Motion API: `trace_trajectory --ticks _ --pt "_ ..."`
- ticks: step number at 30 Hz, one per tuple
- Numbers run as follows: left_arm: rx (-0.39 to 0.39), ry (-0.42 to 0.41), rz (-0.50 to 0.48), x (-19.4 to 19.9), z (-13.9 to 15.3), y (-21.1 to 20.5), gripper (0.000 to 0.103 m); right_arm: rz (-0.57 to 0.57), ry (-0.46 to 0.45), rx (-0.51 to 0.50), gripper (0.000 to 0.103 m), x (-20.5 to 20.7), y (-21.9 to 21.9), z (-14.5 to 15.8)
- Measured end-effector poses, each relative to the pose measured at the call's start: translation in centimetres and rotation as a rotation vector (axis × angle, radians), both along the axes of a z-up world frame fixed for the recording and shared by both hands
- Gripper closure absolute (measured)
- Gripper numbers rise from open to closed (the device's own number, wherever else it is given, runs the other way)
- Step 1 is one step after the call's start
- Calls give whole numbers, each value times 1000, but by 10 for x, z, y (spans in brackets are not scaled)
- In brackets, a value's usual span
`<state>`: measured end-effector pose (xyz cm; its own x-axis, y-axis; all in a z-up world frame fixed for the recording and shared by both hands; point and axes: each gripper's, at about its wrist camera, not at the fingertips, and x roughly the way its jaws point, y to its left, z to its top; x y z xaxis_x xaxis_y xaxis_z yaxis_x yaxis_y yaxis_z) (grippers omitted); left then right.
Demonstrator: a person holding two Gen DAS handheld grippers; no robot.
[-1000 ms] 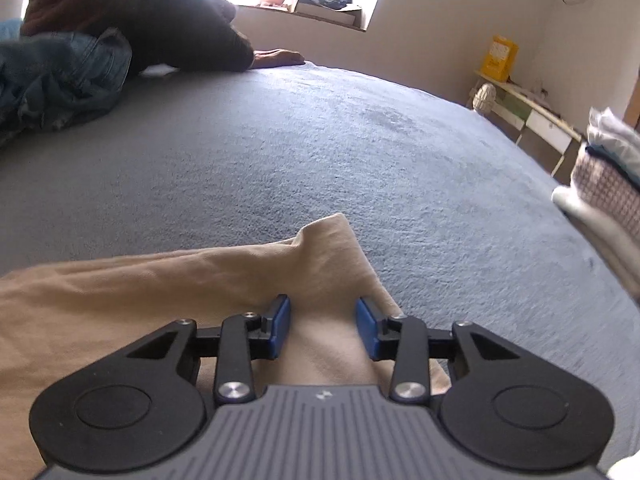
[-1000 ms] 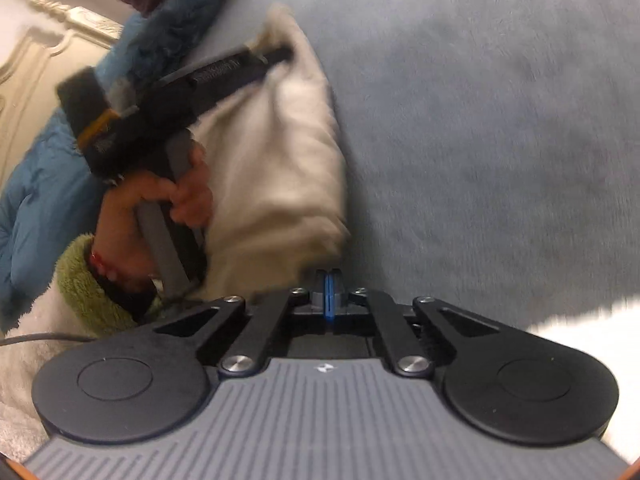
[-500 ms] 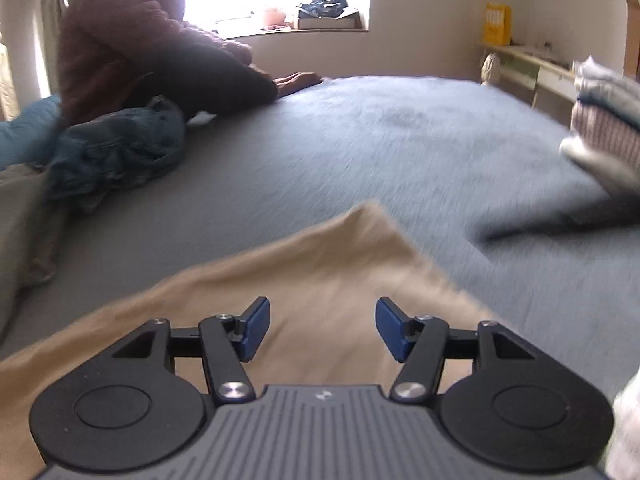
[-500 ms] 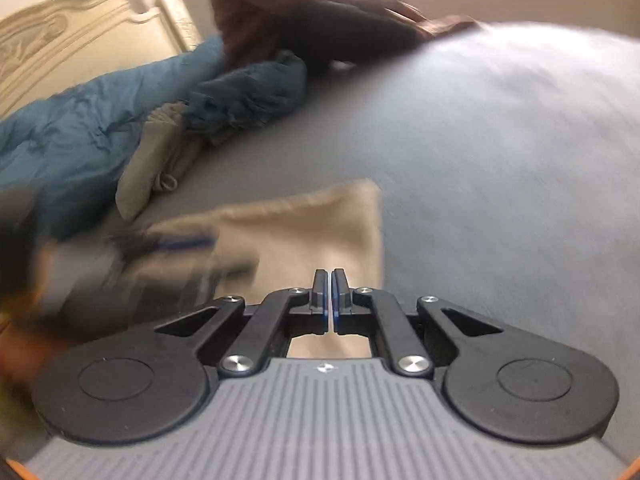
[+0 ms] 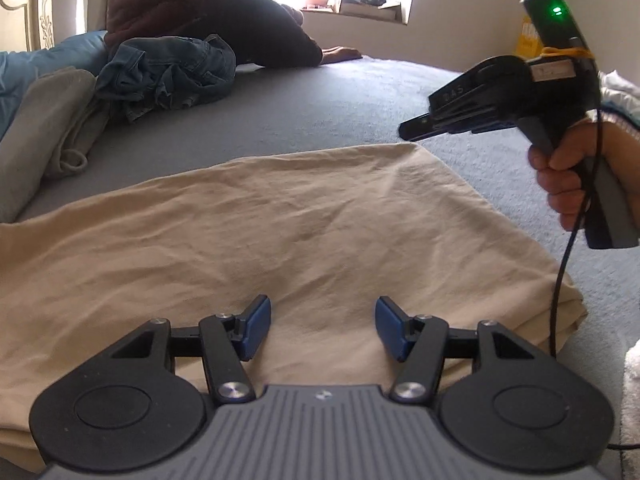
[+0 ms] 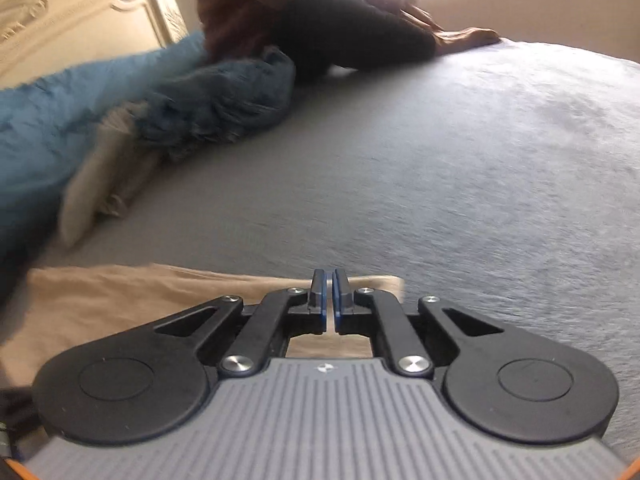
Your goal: Fold clothes
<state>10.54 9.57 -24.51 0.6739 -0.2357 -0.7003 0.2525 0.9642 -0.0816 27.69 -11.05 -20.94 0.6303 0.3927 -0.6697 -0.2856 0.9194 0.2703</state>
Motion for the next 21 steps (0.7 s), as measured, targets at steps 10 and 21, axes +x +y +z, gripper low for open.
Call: trace_trajectory --ticks 10,21 --pt "-96 19 88 -17 14 37 43 -96 56 59 99 -20 -25 11" --pt "-49 8 230 -46 10 91 43 7 290 -84 100 -126 -37 -10"
